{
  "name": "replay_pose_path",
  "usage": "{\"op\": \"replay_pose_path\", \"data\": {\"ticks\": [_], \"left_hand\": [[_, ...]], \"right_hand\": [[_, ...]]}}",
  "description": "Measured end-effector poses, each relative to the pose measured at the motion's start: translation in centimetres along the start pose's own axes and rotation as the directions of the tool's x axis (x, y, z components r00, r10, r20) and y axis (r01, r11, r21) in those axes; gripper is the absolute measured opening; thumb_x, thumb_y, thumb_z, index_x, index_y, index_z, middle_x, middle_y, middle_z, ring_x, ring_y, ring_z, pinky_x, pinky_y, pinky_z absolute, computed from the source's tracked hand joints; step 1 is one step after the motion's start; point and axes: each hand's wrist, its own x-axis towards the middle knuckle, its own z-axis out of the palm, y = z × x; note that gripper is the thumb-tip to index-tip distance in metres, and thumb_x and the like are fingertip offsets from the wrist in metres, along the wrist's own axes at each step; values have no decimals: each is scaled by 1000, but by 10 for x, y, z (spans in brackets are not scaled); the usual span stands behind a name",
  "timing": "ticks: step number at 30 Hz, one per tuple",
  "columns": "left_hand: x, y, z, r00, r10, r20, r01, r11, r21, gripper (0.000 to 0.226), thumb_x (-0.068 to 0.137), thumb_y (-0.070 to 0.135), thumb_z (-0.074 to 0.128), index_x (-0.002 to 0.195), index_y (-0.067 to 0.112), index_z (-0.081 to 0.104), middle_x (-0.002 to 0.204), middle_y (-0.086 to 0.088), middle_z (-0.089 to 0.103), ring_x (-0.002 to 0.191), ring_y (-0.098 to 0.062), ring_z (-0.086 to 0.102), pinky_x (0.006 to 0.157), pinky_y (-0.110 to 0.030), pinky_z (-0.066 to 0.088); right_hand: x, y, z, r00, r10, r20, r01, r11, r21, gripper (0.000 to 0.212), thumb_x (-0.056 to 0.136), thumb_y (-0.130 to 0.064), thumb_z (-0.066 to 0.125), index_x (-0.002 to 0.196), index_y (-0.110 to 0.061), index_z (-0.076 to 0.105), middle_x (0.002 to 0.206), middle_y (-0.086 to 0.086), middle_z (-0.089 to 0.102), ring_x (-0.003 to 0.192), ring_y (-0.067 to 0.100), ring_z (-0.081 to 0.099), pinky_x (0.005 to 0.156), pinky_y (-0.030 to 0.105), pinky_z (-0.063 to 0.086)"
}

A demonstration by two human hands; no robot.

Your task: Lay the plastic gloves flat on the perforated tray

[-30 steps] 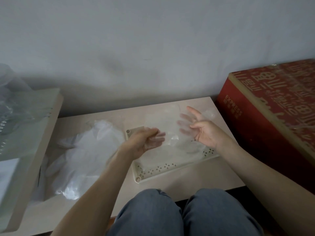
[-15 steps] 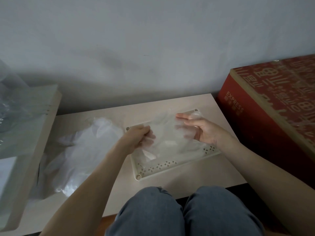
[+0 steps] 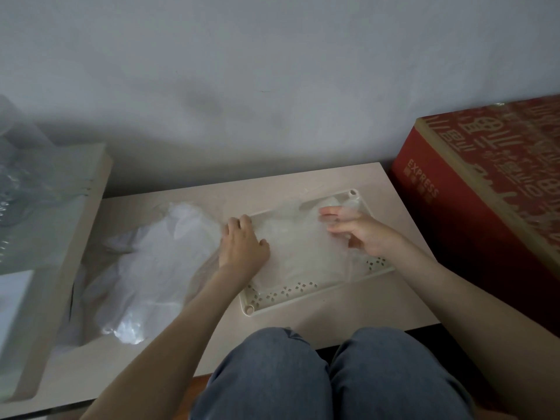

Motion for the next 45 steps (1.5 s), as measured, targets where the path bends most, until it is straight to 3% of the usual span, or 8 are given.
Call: {"op": "replay_pose_path", "data": {"ticks": [4, 9, 16, 22, 25, 33, 37, 45], "left_hand": [[0, 3, 3, 940, 286, -186, -263, 955, 135, 60, 83, 17, 55, 140, 15, 36, 150, -11, 26, 134, -32, 27, 110, -43, 22], [5, 5, 14, 858, 513, 32, -506, 832, 227, 48, 97, 30, 44, 144, 26, 37, 160, -1, 14, 146, -22, 12, 117, -39, 6], [22, 19, 12, 990, 140, -33, -144, 971, -193, 45, 98, 44, 44, 135, 18, 47, 134, -1, 52, 127, -24, 38, 105, -39, 27], [49, 36, 0, 948, -7, 318, 120, 934, -337, 59, 91, 62, 25, 94, 24, 70, 113, -4, 66, 113, -30, 53, 107, -43, 33], [53, 38, -3, 917, -1, 399, 212, 849, -484, 43, 90, 53, 52, 84, 15, 71, 88, -2, 64, 87, -21, 56, 84, -31, 43], [61, 33, -1, 909, -2, 418, 158, 927, -339, 36, 81, 39, 72, 90, 6, 65, 72, -2, 55, 68, -20, 52, 62, -27, 40], [61, 31, -7, 908, 61, 415, 161, 863, -479, 11, 88, 20, 68, 87, 8, 67, 78, -2, 58, 74, -17, 50, 67, -26, 39], [49, 31, -34, 960, 172, 223, 73, 612, -787, 18, 99, 8, 42, 82, 9, 46, 69, -2, 68, 58, -9, 61, 59, -18, 45]], "right_hand": [[-3, 3, 2, 998, -56, 40, 65, 965, -254, 49, 92, -2, 52, 135, -26, 49, 130, -12, 53, 96, -1, 58, 69, 9, 47], [-8, 2, 3, 985, -137, 103, 169, 873, -457, 57, 92, -4, 50, 133, -44, 46, 140, -19, 47, 123, 2, 50, 90, 10, 41], [-21, -8, 8, 924, -328, 198, 381, 837, -392, 48, 99, -6, 46, 141, -30, 44, 142, -22, 44, 116, -17, 47, 98, 12, 38], [-17, -10, 8, 926, -298, 232, 356, 894, -272, 45, 97, -7, 51, 130, -37, 54, 135, -21, 54, 129, -6, 43, 101, 10, 37], [-15, -10, 9, 929, -287, 235, 343, 906, -249, 44, 96, -8, 52, 126, -39, 56, 132, -23, 55, 127, -8, 44, 97, 8, 38], [-10, -9, 6, 928, -308, 208, 335, 936, -106, 38, 95, -1, 50, 121, -24, 64, 129, -13, 61, 123, 4, 53, 96, 19, 46], [-5, -12, 10, 918, -351, 183, 318, 930, 186, 32, 90, 7, 50, 117, -5, 62, 122, -1, 65, 118, 18, 59, 96, 47, 51], [-3, -26, 13, 931, -310, 193, 236, 913, 332, 47, 87, -6, 52, 133, -15, 50, 108, 16, 67, 88, 24, 65, 76, 47, 57]]}}
